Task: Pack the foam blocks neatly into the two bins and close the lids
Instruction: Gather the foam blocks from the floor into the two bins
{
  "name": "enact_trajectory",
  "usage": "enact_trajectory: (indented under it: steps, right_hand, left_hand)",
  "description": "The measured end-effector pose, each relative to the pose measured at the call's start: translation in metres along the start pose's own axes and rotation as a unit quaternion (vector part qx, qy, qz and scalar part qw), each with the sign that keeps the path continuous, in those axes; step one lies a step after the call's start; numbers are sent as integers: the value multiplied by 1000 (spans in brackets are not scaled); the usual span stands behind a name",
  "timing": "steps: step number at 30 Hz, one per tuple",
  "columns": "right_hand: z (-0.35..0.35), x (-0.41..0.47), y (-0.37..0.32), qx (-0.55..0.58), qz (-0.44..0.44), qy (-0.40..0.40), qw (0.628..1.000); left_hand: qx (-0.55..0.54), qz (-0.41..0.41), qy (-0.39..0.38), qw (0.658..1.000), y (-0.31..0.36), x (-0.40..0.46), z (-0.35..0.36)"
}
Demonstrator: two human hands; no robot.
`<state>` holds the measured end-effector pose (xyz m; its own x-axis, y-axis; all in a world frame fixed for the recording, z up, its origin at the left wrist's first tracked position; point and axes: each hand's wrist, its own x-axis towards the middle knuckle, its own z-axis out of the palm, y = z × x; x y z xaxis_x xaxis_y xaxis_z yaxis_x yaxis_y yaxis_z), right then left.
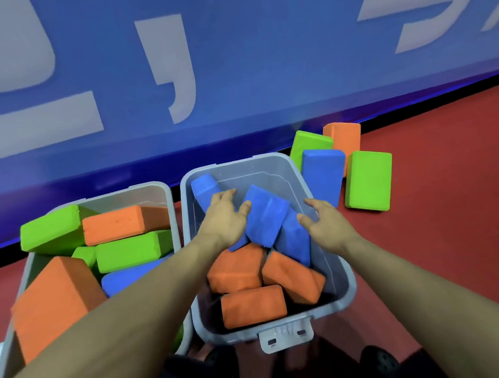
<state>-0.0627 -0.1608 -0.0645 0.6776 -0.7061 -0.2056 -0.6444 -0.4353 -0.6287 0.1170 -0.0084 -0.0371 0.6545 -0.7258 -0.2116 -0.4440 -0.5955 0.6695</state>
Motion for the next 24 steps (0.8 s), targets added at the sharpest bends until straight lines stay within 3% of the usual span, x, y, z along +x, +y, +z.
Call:
enact_trajectory:
  steps: [6, 12, 18, 24]
  right_hand:
    - [-30, -35, 42, -19, 13, 17, 1000]
    - [-68, -38, 96, -28, 43, 53, 997]
    - [-116, 62, 163, -87, 47, 83, 992]
    - [-131, 204, 242, -237, 64, 44, 968]
  left_hand:
    - [84, 109, -34, 990, 36, -21, 33]
    - [131, 148, -42, 979, 75, -6, 76]
    - [156, 161, -44, 973, 117, 83, 132]
    - [196, 173, -52, 964, 146, 231, 218]
